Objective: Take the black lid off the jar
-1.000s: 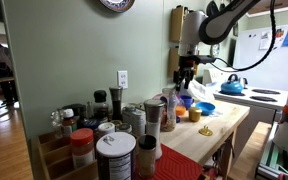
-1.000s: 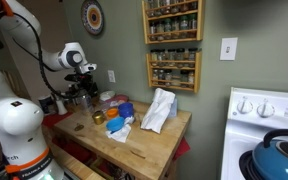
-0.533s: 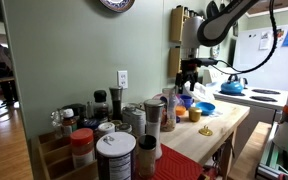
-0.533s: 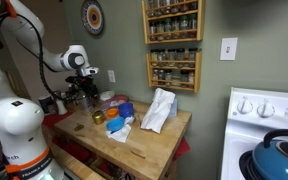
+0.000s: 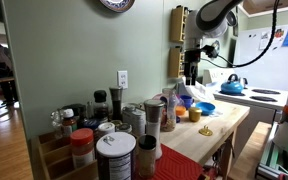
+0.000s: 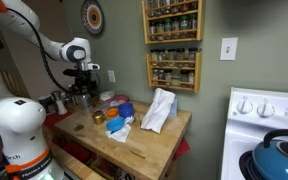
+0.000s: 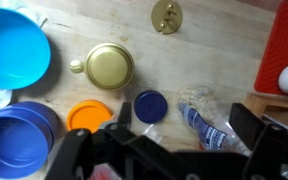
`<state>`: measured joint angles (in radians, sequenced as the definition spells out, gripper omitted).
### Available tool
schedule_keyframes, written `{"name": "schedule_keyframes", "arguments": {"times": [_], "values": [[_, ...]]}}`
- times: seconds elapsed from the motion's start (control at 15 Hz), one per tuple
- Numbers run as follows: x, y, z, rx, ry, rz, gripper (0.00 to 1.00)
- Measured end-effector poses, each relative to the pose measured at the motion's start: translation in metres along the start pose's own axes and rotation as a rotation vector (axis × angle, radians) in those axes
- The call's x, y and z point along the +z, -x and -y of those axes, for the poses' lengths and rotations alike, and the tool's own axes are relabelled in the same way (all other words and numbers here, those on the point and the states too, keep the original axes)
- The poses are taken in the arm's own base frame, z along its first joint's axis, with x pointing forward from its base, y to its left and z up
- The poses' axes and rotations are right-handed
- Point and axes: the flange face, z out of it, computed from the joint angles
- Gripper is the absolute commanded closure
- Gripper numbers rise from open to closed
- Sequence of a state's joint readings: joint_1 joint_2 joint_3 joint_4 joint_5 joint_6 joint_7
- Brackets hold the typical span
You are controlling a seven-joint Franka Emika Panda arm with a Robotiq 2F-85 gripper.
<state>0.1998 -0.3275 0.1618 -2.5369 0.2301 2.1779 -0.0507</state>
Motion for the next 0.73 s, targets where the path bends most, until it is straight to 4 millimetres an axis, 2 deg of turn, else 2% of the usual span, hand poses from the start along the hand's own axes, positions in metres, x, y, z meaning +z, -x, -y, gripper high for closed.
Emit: {"name": "schedule_keyframes", "arguments": {"times": [0.4, 0.53, 0.73], "values": [[-0.046, 0.013, -0.005, -0.169, -0.127, -0.078, 0.00], [-0.054, 0.015, -0.005, -0.184, -0.149, -0.098, 0.00], [-0.056, 0.016, -0.005, -0.191, -0.155, -0.100, 0.00]]}}
